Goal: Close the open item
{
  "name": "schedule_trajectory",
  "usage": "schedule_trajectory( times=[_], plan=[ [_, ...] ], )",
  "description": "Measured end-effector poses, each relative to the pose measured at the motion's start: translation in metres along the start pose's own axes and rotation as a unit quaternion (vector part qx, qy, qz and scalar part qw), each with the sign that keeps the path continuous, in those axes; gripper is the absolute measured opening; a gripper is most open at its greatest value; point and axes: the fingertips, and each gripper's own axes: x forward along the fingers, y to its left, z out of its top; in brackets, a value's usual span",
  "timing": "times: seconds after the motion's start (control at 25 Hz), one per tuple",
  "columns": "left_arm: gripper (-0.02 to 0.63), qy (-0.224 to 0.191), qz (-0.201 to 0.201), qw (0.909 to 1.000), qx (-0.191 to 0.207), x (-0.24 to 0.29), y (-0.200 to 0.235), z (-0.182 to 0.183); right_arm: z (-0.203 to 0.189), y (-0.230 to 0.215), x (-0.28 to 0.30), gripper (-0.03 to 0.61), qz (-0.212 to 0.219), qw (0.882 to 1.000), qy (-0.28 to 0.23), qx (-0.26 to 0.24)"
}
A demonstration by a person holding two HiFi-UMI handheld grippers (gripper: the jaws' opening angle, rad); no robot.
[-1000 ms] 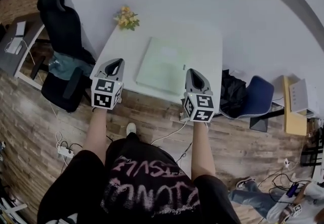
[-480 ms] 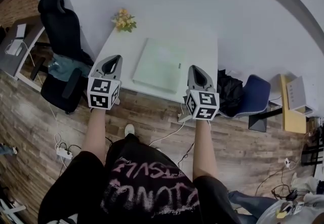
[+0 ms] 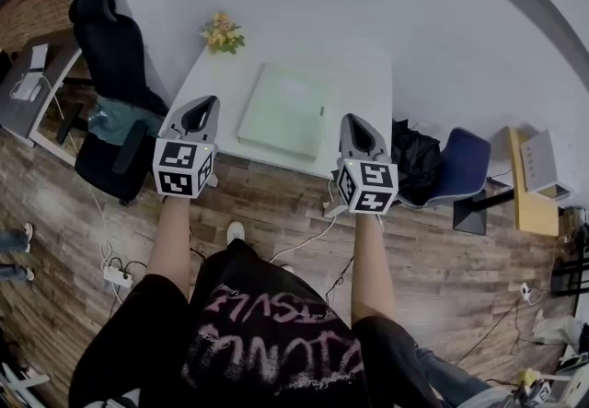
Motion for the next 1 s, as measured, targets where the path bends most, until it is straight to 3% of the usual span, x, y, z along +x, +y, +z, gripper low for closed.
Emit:
schedule_trajectory(
  times=[1.0],
  plan=[
    [0.002, -0.012, -0.019, 0.9997, 0.005, 0.0, -0.021, 0.008, 0.006, -0.015, -0.013, 0.009, -0.006, 1.0, -0.011, -0.008]
  ],
)
